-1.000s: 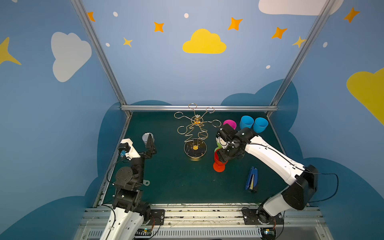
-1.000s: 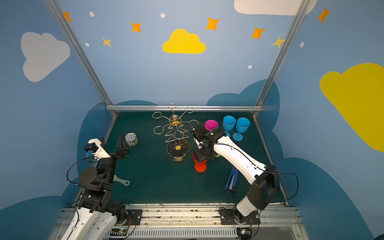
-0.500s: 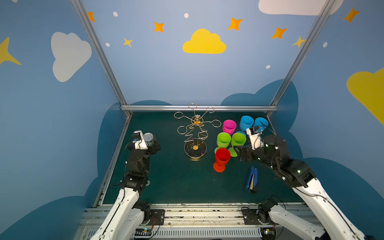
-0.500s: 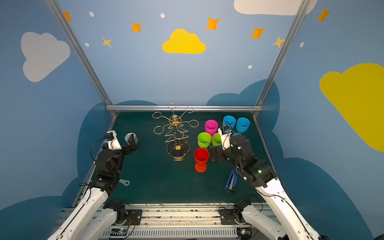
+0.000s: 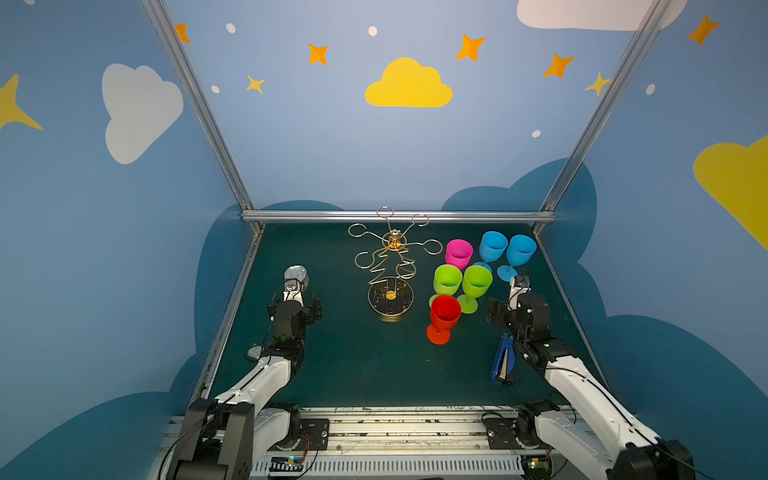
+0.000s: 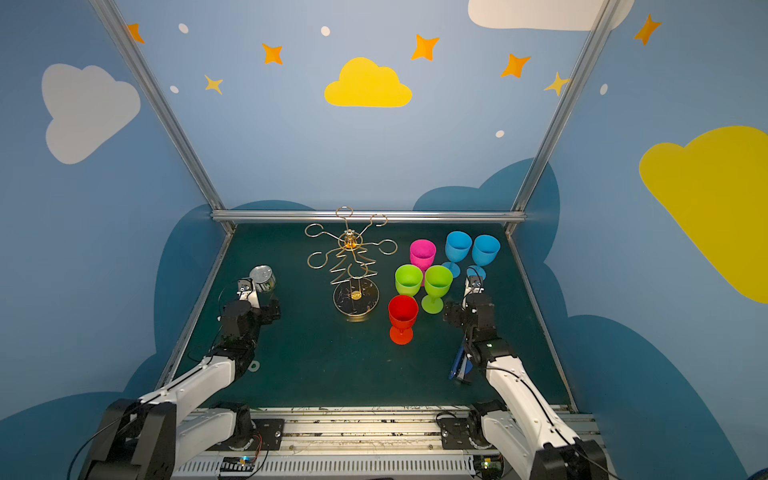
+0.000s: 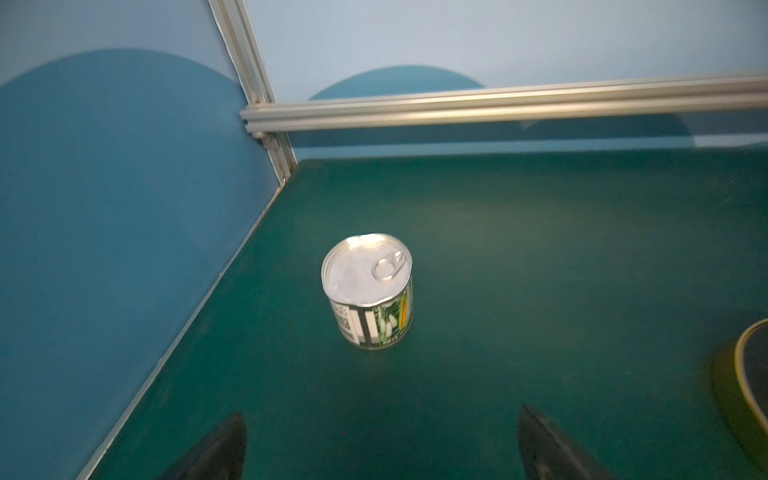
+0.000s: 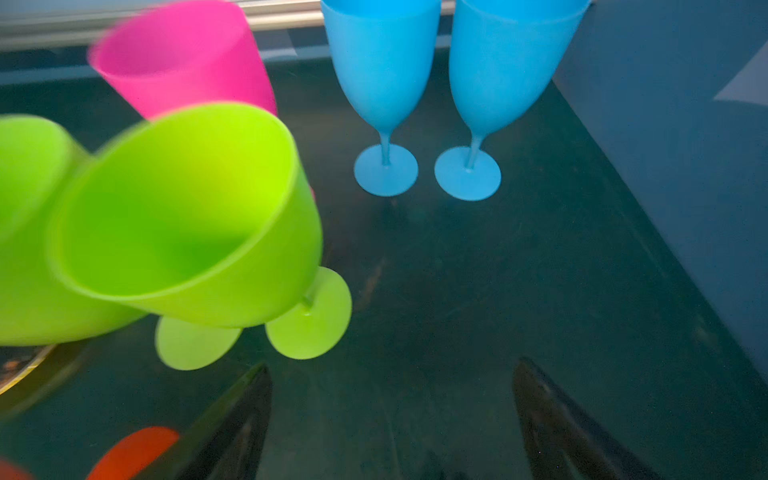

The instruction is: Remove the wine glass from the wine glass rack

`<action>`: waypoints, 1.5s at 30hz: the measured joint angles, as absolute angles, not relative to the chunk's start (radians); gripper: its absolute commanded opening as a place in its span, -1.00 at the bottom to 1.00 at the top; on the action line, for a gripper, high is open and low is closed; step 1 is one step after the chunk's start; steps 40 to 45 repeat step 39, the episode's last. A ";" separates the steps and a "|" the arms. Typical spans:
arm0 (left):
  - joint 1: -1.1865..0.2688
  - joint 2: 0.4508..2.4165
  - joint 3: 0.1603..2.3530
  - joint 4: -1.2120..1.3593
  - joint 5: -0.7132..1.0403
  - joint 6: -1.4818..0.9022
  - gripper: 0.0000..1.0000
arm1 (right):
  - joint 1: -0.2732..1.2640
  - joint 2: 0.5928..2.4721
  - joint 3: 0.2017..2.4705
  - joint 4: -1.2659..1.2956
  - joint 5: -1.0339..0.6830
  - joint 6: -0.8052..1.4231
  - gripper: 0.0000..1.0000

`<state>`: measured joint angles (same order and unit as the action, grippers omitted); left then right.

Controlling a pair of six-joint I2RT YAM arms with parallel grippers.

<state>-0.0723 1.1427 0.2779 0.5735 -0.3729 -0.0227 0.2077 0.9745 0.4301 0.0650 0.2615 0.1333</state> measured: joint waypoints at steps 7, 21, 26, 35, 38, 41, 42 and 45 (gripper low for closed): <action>-0.020 1.206 0.245 0.658 -0.307 -0.022 0.99 | 0.135 1.156 0.407 0.253 0.287 0.104 0.78; 0.050 1.497 0.232 0.988 -0.096 -0.053 0.99 | 0.085 1.414 0.408 0.521 0.230 0.091 0.78; 0.050 1.549 0.232 1.019 -0.047 -0.050 0.99 | 0.106 1.413 0.408 0.542 0.258 0.095 0.78; 0.050 1.507 0.284 0.987 -0.036 -0.050 0.99 | 0.121 1.421 0.454 0.527 0.299 0.097 0.78; 0.050 1.507 0.287 0.976 -0.040 -0.050 0.99 | 0.121 1.421 0.455 0.525 0.299 0.097 0.78; 0.050 1.507 0.287 0.972 -0.045 -0.051 0.99 | 0.121 1.422 0.455 0.523 0.299 0.097 0.78; 0.050 1.507 0.287 0.972 -0.045 -0.051 0.99 | 0.121 1.422 0.455 0.523 0.299 0.097 0.78; 0.050 1.507 0.287 0.972 -0.045 -0.051 0.99 | 0.121 1.422 0.455 0.523 0.299 0.097 0.78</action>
